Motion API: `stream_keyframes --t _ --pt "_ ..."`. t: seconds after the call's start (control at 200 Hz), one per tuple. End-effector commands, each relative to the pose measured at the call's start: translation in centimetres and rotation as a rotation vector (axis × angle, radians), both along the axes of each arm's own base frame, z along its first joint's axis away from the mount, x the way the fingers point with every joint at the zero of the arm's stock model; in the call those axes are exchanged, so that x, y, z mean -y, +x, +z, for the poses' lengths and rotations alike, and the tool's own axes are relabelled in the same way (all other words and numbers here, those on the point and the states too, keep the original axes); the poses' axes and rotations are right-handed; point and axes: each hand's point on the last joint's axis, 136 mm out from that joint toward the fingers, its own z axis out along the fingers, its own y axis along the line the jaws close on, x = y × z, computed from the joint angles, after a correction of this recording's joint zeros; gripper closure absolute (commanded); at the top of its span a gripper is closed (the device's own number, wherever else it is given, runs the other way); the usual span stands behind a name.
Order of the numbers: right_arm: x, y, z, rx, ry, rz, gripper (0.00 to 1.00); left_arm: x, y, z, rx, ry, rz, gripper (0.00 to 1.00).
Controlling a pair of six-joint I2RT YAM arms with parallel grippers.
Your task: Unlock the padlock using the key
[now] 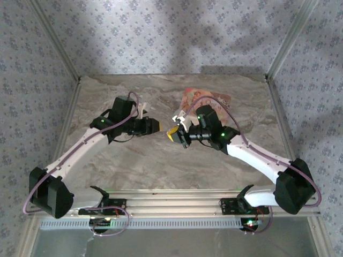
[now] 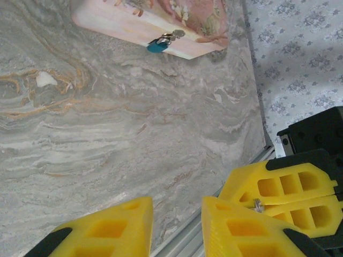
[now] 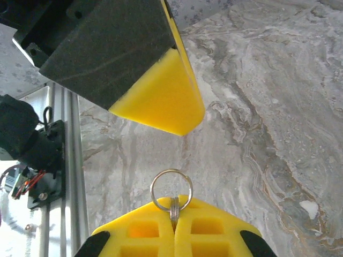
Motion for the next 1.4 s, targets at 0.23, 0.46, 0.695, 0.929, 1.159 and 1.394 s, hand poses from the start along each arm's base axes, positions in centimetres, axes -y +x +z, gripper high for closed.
stream_keyframes --t 0.23,0.46,0.695,0.929,1.159,1.394 --pt "-0.4 -2.5 1.6 -0.118 0.004 0.162 1.0 1.2 -5.4 6.5 0.698 -0.077 -0.359 0.62" --pt "-0.6 -4.8 2.3 -0.18 -0.023 0.289 1.0 0.6 -8.4 5.2 1.05 0.081 -0.549 0.54" --pt "-1.0 -6.0 2.9 -0.186 -0.066 0.35 1.0 0.8 -10.9 4.6 1.207 0.101 -0.789 0.52" --pt "-0.8 -6.8 2.3 -0.189 -0.117 0.363 1.0 1.5 -10.1 4.7 1.273 0.157 -0.845 0.63" --pt "-0.5 -7.1 1.8 -0.191 -0.146 0.37 1.0 2.2 -9.6 4.1 1.335 0.255 -0.886 0.61" --pt "-0.4 -7.2 1.7 -0.191 -0.154 0.376 1.0 2.7 -9.7 3.4 1.351 0.297 -0.925 0.52"
